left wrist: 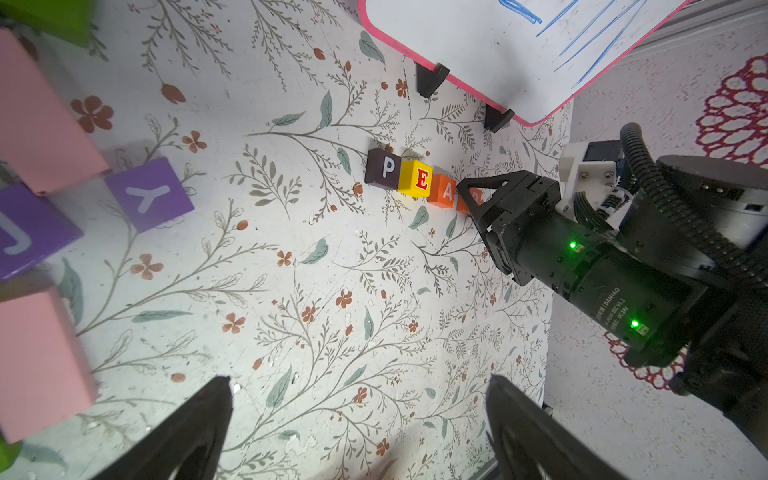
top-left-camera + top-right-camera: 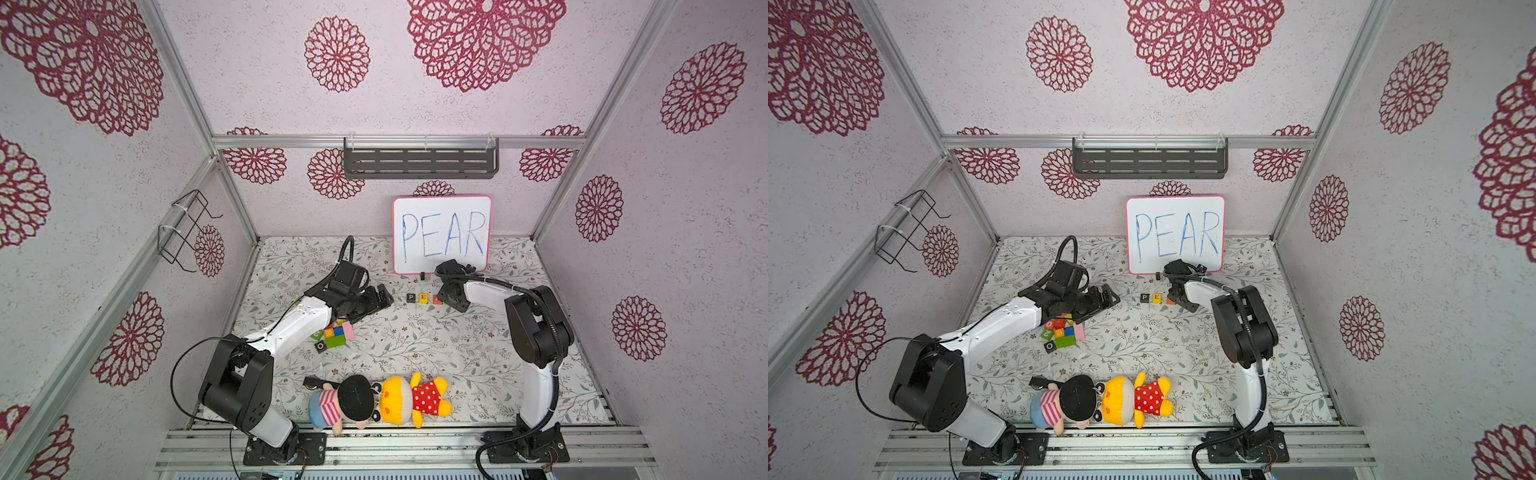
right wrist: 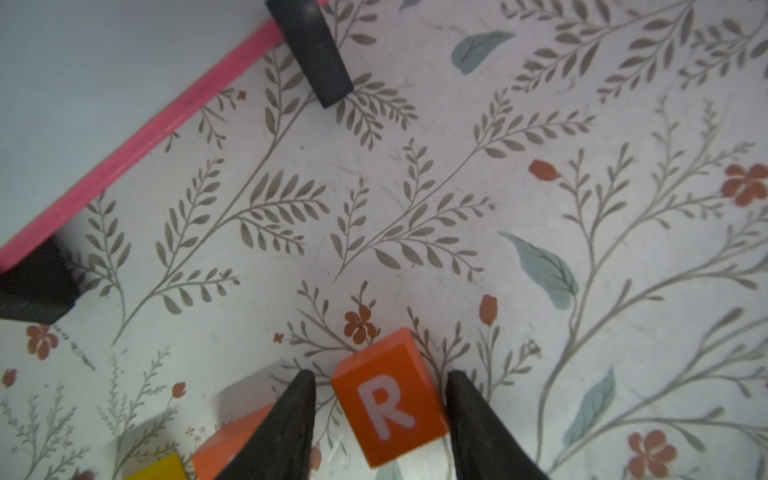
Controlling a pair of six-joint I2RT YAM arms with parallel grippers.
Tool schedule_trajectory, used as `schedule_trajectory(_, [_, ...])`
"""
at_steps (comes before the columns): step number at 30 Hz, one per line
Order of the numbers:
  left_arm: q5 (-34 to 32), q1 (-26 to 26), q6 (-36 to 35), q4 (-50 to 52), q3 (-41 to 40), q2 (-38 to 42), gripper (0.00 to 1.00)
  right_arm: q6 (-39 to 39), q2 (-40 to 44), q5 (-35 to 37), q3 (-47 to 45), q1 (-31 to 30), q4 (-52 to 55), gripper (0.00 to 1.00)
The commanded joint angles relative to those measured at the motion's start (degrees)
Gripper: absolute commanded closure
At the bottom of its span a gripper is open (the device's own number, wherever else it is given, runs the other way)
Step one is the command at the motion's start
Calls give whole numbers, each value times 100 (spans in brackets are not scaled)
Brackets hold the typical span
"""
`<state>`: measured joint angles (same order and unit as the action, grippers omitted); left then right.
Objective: Spell the uppercase word “pear” with letter blocks
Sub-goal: Place the letter block at the center of the board.
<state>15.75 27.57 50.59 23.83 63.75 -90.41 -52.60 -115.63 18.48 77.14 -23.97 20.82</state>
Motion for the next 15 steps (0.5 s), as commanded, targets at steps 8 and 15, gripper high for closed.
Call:
schedule_trajectory(8, [-83,-50,-31,-107,-29,154,2,-58,530,-36,-63,32,48,46])
schedule_trajectory(15, [-88,-50,-40,-131,-29,155,2,48,787,-15,-278,8,-80,46])
